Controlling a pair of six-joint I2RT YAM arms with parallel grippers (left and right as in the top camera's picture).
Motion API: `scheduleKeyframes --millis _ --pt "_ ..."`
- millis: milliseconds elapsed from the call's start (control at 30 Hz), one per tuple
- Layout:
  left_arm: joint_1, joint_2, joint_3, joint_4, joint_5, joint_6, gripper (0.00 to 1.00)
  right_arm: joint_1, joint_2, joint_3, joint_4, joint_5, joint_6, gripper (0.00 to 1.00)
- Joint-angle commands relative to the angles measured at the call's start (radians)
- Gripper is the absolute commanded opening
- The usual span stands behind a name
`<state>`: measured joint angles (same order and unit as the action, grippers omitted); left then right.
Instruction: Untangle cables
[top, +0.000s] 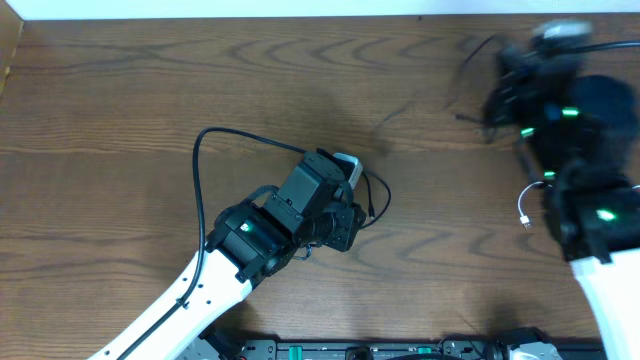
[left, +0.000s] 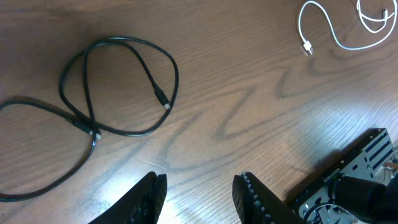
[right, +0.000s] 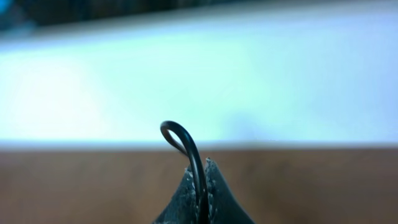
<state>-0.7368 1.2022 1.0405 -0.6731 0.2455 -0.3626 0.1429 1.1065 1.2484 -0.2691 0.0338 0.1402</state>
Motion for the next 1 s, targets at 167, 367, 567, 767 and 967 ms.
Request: scheduleKeyframes --millis 167,367,567,767,967 --pt "-0.002 -0.007 0.009 0.000 -0.030 0.002 0.40 -0.145 -0.062 0.064 0.050 0.134 -0.041 0.01" --pt "-0.002 -0.007 0.009 0.000 -0.035 0.002 0.40 -0.251 -0.031 0.064 -0.045 0.224 -0.041 0.01" --pt "0.001 -0.007 0.009 -0.035 -0.151 -0.018 0.40 -0.389 0.085 0.064 -0.156 0.283 -0.047 0.01" --pt "0.001 -0.007 0.009 -0.058 -0.164 -0.018 0.40 -0.552 0.233 0.064 -0.255 0.332 -0.047 0.01" --pt "0.001 -0.007 0.009 -0.060 -0.164 -0.018 0.40 -0.670 0.297 0.064 -0.305 0.333 0.135 0.01"
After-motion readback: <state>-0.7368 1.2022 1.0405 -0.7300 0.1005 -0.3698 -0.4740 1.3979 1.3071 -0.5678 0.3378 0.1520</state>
